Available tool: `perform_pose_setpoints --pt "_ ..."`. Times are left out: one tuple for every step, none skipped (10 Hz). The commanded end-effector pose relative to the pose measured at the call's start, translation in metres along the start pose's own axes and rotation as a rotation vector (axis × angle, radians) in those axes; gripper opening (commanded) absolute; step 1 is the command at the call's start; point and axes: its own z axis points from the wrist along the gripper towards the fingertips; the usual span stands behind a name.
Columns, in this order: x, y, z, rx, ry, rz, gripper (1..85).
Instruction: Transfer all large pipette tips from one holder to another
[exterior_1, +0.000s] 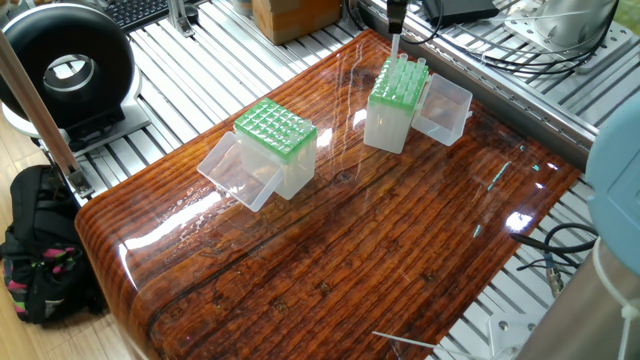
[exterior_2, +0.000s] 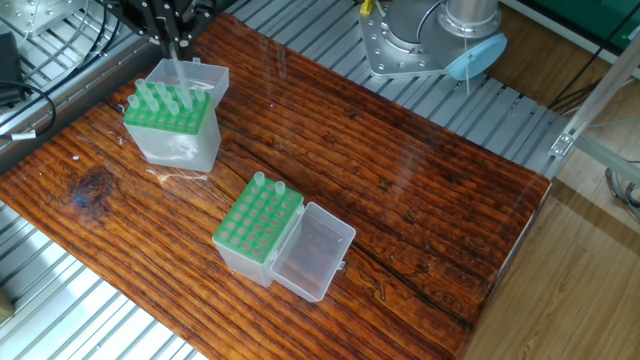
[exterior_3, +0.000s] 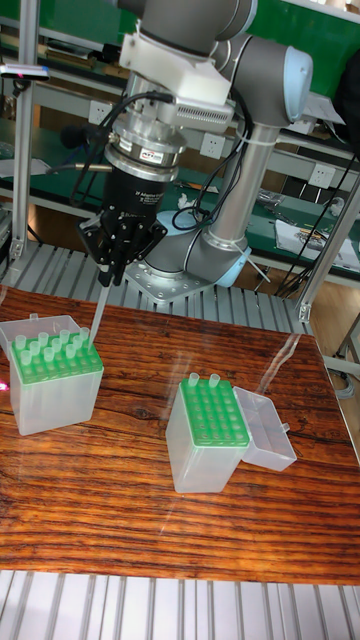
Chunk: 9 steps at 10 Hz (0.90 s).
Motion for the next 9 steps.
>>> perform_pose_setpoints --pt "-0.0008 0.0037 0.0000 -0.016 -0.003 0.001 1.0" --pt "-0.0008 0.0037 0.0000 -0.016 -0.003 0.001 1.0" --pt "-0.0023 0.0037 0.0000 -0.016 -0.009 0.001 1.0" --pt "-0.0036 0.0034 -0.0002 -0.015 -0.013 0.001 1.0" --pt "-0.0039 0.0029 -0.0001 -0.013 -0.014 0.001 1.0" --pt "-0.0041 0.0025 0.0002 -0.011 -0.013 0.001 1.0" --pt "-0.0045 0.0016 0.0009 -0.010 -0.012 0.001 1.0" --pt "-0.0054 0.0031 0.0018 -0.018 -0.012 0.002 1.0" --pt "-0.0057 0.0032 0.0028 -0.018 -0.012 0.002 1.0"
